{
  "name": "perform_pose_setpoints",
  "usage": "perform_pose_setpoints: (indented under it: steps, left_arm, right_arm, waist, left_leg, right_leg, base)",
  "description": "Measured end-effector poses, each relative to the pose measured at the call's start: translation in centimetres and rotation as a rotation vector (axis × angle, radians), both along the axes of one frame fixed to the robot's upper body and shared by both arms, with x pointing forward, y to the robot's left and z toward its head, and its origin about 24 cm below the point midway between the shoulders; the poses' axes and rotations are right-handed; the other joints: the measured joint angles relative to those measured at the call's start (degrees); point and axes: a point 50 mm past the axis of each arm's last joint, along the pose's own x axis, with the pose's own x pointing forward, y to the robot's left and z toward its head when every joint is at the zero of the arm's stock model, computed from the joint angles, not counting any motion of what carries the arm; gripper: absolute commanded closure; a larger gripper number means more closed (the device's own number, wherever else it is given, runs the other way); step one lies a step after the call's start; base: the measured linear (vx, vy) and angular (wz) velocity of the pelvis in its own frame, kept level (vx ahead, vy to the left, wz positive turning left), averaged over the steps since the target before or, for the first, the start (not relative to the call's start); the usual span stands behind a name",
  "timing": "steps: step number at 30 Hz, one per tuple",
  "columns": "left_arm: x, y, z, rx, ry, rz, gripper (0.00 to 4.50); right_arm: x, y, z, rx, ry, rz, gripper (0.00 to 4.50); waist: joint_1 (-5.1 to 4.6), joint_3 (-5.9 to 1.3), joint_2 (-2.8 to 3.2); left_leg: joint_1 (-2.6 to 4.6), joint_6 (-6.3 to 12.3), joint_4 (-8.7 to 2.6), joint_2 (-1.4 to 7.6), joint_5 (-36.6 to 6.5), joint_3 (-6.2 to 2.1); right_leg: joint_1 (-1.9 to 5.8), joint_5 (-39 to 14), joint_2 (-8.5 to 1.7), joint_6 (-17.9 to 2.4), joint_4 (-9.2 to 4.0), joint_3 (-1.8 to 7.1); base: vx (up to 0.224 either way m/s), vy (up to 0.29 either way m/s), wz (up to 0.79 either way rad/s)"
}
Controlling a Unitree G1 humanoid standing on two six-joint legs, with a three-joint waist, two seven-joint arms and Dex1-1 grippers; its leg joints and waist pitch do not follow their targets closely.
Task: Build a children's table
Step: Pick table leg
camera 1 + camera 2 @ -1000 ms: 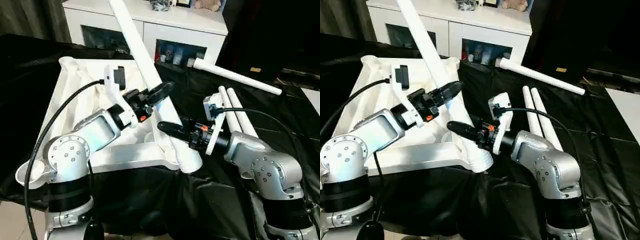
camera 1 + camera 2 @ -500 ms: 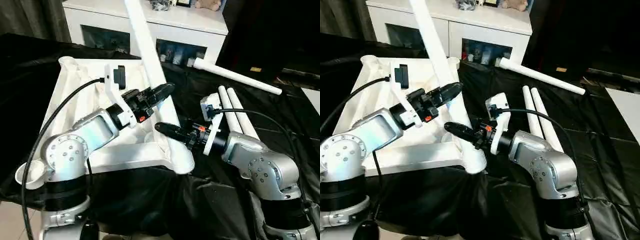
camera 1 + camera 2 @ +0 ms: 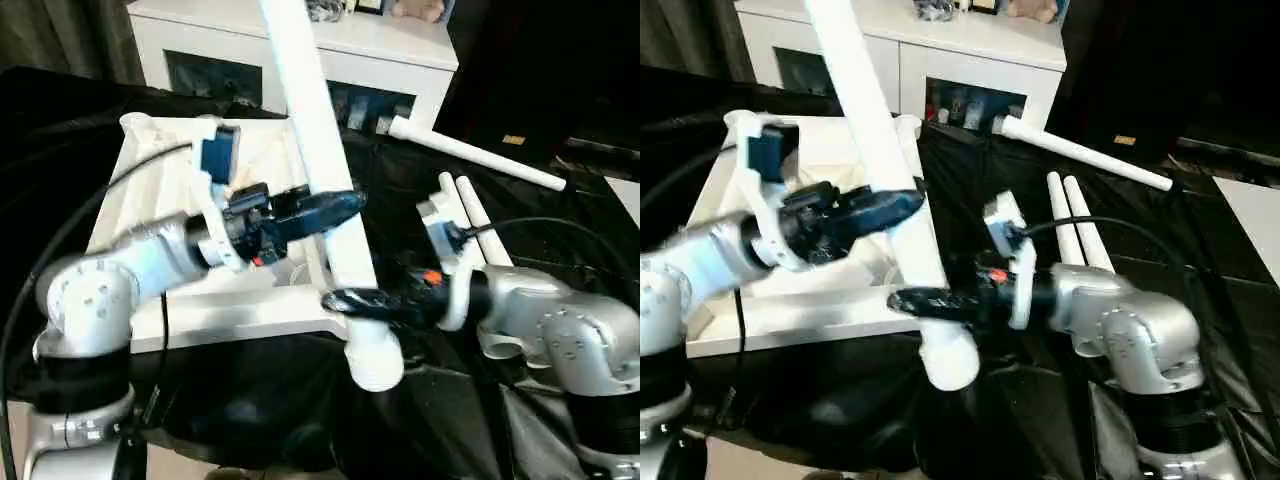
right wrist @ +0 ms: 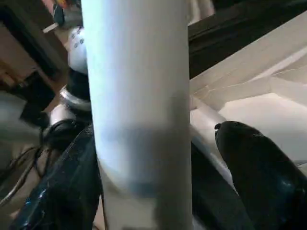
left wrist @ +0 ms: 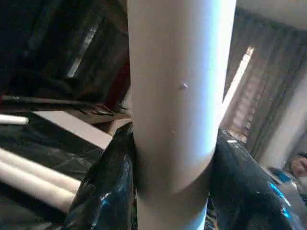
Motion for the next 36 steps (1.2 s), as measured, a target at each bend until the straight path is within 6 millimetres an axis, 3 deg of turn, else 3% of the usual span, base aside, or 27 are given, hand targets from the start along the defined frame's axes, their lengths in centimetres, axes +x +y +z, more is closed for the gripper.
perform_pose_setpoints:
  steps: [4,10,14,16,21,30,32,36]
  left_arm:
    - [0.1,-0.1,0.2,0.008,-0.029,-0.053,2.69]
    - [0.7,0.0,0.0,0.002,-0.036,-0.021,2.69]
    - [0.9,-0.2,-0.2,0.008,-0.04,-0.026,2.69]
    - [1.0,-0.1,-0.4,0.017,-0.047,-0.026,2.69]
    - [1.2,0.2,-0.5,0.032,-0.059,-0.003,2.69]
    - [2.1,1.4,-0.7,0.032,-0.06,0.092,2.69]
    - [2.8,1.6,-1.0,0.04,-0.045,0.161,2.13]
    - [4.0,1.3,-1.3,0.101,-0.023,0.315,1.78]
  right_arm:
    - [-0.4,0.1,-0.3,-0.015,0.024,0.047,0.75]
    - [-0.4,0.4,-0.4,-0.024,0.022,0.048,1.49]
    - [-0.3,0.4,-0.4,-0.019,0.018,0.047,1.61]
    - [-0.2,0.4,-0.5,-0.02,0.021,0.032,1.98]
    - [0.2,0.8,-0.8,-0.02,0.01,-0.014,2.38]
    - [1.4,1.5,-0.7,-0.028,-0.076,-0.132,2.54]
    - [2.0,1.5,-0.7,-0.049,-0.107,-0.194,2.55]
    - [3.0,2.0,-0.9,-0.081,-0.131,-0.316,2.59]
  waist:
    - [0.0,0.0,0.0]
    - [-0.01,0.0,0.0]
    - [0.09,0.0,0.0]
    - [0.05,0.0,0.0]
    - [0.01,0.0,0.01]
    - [0.07,0.01,0.02]
    - [0.07,0.01,0.01]
    - [-0.03,0.01,0.02]
  left_leg:
    - [-0.01,0.0,0.0,0.0,0.0,0.0]
    - [-0.03,0.0,0.0,0.0,0.0,0.0]
    - [-0.04,0.0,0.0,0.0,0.0,0.01]
    - [-0.03,0.0,0.0,0.0,0.0,0.01]
    - [-0.01,-0.01,0.0,0.0,0.0,0.01]
    - [-0.02,-0.01,0.0,0.0,0.01,0.0]
    - [-0.02,-0.01,0.01,0.0,0.01,0.01]
    - [-0.02,-0.03,0.01,0.0,0.01,0.0]
  right_leg:
    - [0.0,0.01,0.0,-0.01,0.0,0.0]
    - [-0.01,0.08,0.0,-0.13,0.01,0.0]
    - [-0.01,0.13,0.0,-0.22,-0.01,0.0]
    - [-0.01,0.13,0.0,-0.23,-0.01,0.0]
    - [-0.02,0.15,0.0,-0.25,0.02,0.0]
    - [-0.02,0.17,0.0,-0.28,0.04,0.0]
    - [-0.01,0.17,-0.02,-0.29,0.03,-0.01]
    - [-0.03,0.2,-0.02,-0.33,0.07,-0.01]
  base:
    - [0.0,0.0,0.0]
    - [0.0,0.0,0.0]
    - [0.0,0.0,0.0]
    - [0.0,0.0,0.0]
    - [0.0,0.0,0.0]
    - [0.0,0.0,0.0]
    - [0.0,0.0,0.0]
    - [0.0,0.0,0.0]
